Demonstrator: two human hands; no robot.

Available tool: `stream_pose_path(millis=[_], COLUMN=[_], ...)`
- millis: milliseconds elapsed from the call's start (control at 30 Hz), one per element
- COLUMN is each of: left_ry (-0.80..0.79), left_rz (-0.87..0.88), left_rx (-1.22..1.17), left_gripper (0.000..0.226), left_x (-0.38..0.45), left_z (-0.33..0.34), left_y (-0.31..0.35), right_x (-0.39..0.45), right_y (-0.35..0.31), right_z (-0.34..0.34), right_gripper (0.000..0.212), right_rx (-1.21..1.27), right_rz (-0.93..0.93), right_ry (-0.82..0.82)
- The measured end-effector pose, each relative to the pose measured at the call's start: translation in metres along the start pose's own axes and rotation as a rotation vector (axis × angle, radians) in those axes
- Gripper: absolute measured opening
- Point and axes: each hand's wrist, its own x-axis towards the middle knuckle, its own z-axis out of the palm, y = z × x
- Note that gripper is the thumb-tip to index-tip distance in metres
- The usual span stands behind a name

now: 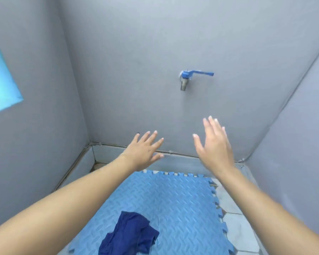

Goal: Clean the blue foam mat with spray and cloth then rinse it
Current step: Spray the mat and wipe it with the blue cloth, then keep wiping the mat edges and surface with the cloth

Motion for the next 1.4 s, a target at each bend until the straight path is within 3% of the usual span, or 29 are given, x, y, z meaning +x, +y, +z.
stream_pose_path(millis=[67,100,167,267,333,533,700,1400], left_ry=[0.113,0.156,0.201,0.159,0.134,0.043,-0.031,-0.001], left_rz=[-0.026,-0.037,-0.045,-0.051,-0.084,-0.127,-0.153,-0.176], left_rx=[0.017,0.02,0.03,0.055,0.064,0.096,0.106,0.045], left_gripper=[0.065,0.065,0.065,0.065,0.065,0.065,0.065,0.07], left_x=[0.021,0.028,0.035,0.034,0.032,0.011,0.002,0.012], left_z=[-0.048,-0.066,-0.089,-0.102,-0.102,-0.073,-0.051,-0.049], left_y=[-0.006,-0.009,-0.012,-0.015,-0.023,-0.04,-0.053,-0.056], right_x=[0.069,0.098,0.145,0.186,0.195,0.197,0.198,0.195], right_y=[-0.024,-0.034,-0.044,-0.029,-0.022,-0.031,-0.037,-0.046], right_z=[-0.035,-0.048,-0.06,-0.057,-0.048,-0.039,-0.033,-0.026], right_gripper=[0.062,0.064,0.064,0.06,0.055,0.047,0.044,0.04], right_rx=[0.008,-0.012,-0.064,-0.159,-0.223,-0.408,-0.425,-0.474], right_rz=[-0.092,-0.117,-0.116,-0.07,-0.066,-0.024,-0.006,0.042], right_ry=[0.24,0.283,0.209,-0.176,-0.289,-0.176,-0.148,-0.097])
